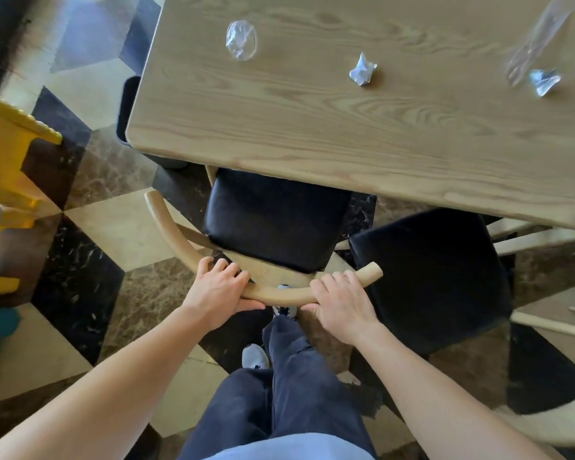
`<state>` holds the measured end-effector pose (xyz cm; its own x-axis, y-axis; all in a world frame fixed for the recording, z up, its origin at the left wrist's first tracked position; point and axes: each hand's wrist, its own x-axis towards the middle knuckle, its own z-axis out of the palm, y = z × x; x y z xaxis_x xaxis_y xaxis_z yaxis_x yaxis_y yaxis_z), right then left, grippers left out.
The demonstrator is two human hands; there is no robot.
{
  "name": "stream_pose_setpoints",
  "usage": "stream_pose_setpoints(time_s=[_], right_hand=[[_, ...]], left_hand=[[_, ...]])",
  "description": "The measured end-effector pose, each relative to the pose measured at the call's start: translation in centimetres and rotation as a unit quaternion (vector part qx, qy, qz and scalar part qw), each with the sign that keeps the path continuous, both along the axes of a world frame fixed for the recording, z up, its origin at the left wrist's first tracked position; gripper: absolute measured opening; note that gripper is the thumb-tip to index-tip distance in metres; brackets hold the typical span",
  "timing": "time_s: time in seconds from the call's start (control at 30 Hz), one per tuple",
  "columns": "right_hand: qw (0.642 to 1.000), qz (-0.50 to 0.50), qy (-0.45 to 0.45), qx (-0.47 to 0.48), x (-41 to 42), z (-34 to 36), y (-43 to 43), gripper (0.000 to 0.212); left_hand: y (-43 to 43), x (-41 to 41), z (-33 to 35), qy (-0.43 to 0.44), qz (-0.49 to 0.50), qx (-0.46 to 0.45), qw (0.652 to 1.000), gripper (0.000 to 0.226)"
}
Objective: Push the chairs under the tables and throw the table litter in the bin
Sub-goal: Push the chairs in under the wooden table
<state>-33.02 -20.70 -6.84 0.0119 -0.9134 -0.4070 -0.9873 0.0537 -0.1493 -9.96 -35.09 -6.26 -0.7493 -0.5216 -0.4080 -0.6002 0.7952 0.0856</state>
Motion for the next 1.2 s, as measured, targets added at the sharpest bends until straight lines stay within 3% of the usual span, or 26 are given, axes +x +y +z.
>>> stream_pose_setpoints(time_s=[0.47,0.7,0.9,1.2], right_hand=[[1.0,0.017,-0.006,0.012,-2.2,-0.2,-1.7,0.045],[0.999,0.047,0.011,-0.005,-4.4,-0.1,-1.8,0.048],[0.996,0.069,0.038,0.039,-9.1,1.1,-2.5,0.048],[0.999,0.015,0.013,0.049,-7.7,0.8,-1.9,0.056]], left_hand=[[-1.5,-1.0,-0.6,0.012,-0.015,-0.008,1.0,0.081],[-4.3,0.7,-0.1,0.008,-0.048,0.014,0.999,0.051],[-5.2,-1.6,0.4,-0.034,-0.053,0.026,0.998,0.05],[-8.2,-2.2,0.9,-0.094,-0.12,0.059,0.986,0.057]])
